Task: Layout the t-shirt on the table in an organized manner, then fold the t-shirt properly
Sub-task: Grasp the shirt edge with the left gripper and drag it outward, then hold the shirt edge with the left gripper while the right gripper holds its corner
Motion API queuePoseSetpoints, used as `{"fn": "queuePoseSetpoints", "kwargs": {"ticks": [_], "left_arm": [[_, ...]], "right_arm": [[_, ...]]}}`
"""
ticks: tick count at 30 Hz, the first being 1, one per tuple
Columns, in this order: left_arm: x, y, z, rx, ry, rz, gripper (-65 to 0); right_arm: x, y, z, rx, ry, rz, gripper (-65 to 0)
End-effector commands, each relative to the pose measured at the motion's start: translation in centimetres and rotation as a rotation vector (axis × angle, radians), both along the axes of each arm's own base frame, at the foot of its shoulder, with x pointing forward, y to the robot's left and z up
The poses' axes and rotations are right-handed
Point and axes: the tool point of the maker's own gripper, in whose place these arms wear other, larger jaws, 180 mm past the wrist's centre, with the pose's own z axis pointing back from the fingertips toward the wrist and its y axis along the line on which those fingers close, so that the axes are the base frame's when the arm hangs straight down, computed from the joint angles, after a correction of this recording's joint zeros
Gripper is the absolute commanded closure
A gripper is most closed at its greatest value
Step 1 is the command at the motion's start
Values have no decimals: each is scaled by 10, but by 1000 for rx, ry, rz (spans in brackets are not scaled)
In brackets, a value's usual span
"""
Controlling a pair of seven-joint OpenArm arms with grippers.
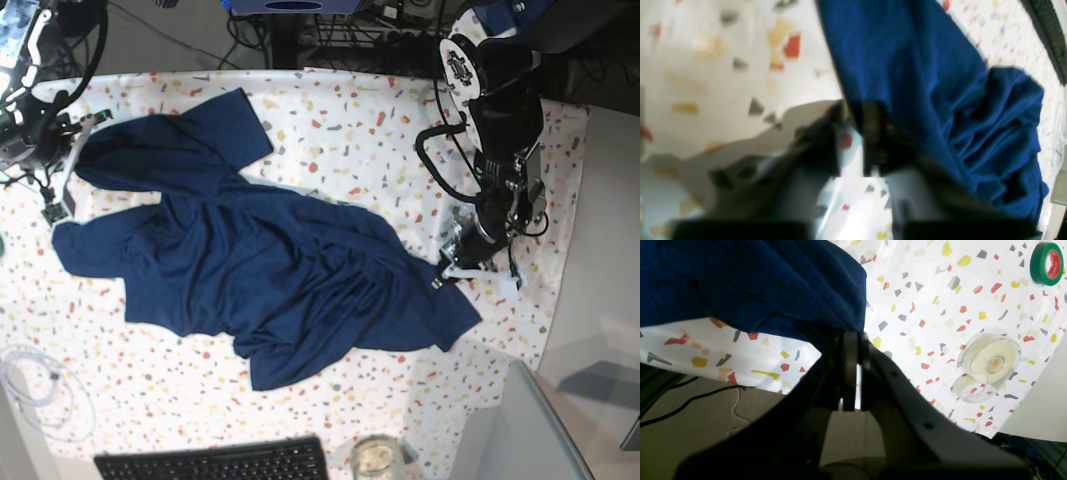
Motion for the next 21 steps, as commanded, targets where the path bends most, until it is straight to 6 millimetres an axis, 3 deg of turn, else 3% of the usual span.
{"fn": "queuePoseSetpoints", "kwargs": {"ticks": [1, 9, 14, 21], "left_arm": [[1, -3, 1, 8, 26, -31, 0], [1, 19, 31, 106, -61, -28, 0], [-22, 33, 38, 160, -28, -61, 0], [-54, 48, 70, 284, -87, -75, 0]], "right_arm": [[7, -3, 7, -10, -32, 8, -2], [9, 6, 6, -11, -24, 54, -2], [9, 6, 6, -12, -21, 54, -2], [12, 5, 8, -13, -32, 53, -2]]}}
